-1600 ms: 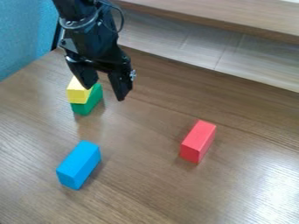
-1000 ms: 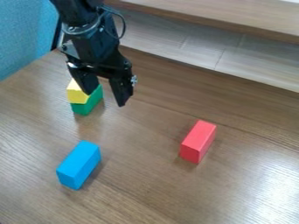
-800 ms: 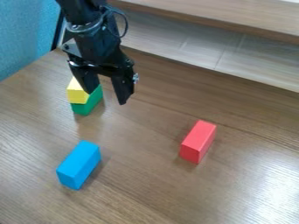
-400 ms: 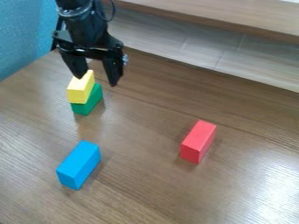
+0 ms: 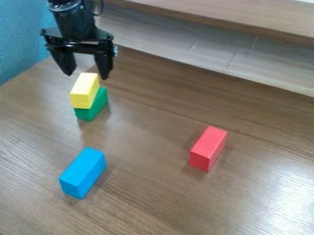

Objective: Put the yellow block on top of the blue

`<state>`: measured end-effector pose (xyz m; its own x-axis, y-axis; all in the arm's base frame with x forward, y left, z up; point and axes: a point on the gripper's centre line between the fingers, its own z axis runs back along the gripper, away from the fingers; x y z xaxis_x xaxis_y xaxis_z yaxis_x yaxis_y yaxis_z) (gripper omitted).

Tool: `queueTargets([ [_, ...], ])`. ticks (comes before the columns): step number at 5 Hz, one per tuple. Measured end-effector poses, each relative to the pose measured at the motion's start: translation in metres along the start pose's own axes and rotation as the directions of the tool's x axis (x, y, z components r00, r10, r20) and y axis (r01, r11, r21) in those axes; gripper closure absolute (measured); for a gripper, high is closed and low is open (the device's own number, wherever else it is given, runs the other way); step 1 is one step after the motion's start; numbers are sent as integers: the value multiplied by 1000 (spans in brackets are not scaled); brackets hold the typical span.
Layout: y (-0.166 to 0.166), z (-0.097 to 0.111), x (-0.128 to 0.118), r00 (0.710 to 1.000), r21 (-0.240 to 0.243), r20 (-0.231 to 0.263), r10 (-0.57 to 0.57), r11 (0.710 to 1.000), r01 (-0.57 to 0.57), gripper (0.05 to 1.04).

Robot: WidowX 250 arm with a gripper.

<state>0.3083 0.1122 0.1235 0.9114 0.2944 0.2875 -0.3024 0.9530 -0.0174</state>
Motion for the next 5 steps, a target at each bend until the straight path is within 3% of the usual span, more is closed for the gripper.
queueTargets([
  [2, 39, -14, -5, 987, 38, -36, 159, 987, -158, 83],
  [4, 52, -26, -8, 949, 8, -53, 310, 951, -310, 83],
  [5, 52, -28, -5, 947, 6, -40, 319, 948, -319, 83],
])
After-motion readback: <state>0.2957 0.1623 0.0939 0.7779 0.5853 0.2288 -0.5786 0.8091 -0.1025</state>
